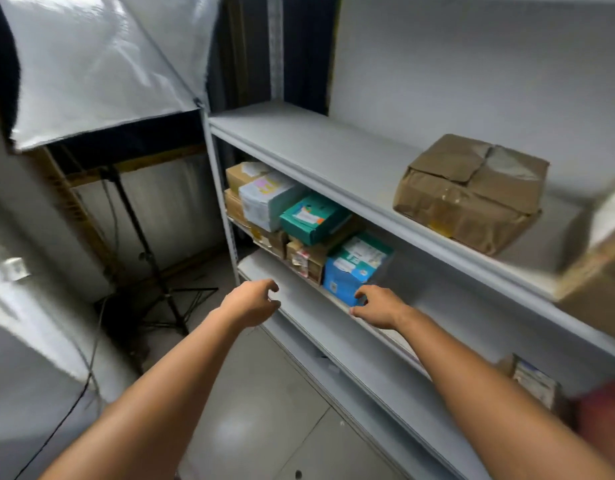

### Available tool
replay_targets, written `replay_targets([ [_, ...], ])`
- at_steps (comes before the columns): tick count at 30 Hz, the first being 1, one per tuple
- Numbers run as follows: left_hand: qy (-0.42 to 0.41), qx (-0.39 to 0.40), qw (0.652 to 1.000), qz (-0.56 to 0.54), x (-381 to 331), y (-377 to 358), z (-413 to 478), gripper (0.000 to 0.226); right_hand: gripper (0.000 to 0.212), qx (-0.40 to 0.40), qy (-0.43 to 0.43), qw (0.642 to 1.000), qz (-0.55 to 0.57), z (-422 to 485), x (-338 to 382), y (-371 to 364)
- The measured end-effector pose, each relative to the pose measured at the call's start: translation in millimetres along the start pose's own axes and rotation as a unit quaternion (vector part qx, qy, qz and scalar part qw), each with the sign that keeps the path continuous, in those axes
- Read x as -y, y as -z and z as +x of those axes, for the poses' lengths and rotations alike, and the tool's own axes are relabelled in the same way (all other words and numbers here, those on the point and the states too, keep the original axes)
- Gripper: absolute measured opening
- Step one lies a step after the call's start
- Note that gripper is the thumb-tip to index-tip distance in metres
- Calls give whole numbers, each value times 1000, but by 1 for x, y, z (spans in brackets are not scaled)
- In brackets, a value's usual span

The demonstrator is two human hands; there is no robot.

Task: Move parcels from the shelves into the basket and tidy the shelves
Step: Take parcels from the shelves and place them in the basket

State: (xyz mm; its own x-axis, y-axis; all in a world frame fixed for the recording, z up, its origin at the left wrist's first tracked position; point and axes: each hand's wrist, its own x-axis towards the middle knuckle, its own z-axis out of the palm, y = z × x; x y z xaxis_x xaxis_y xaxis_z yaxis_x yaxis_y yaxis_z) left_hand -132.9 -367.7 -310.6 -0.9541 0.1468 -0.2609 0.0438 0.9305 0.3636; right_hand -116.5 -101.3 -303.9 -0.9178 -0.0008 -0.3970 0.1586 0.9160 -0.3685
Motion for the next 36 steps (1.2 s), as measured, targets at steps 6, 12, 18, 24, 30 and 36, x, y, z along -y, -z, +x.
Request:
replay_targets([
  [6,-34,25,999,29,-47,-27,57,43,44,-30,-45,995,84,29,-58,1],
  [12,-48,20,999,1,-67,-47,105,45,49,-50,-82,985,141,66,-81,-2],
  [18,-68,15,997,-46,-64,-68,162,37,51,-86,-117,966,213,112,-82,-13],
  [24,-28,-8,984,-177,-58,-101,212,60,63,-139,-154,935,289,162,-81,-32],
  [30,-22,-24,971,-236,-48,-128,243,59,60,-172,-163,878,416,198,-78,-52],
  [36,-12,-17,961,-277,-48,-134,247,63,40,-178,-157,815,528,210,-71,-65],
])
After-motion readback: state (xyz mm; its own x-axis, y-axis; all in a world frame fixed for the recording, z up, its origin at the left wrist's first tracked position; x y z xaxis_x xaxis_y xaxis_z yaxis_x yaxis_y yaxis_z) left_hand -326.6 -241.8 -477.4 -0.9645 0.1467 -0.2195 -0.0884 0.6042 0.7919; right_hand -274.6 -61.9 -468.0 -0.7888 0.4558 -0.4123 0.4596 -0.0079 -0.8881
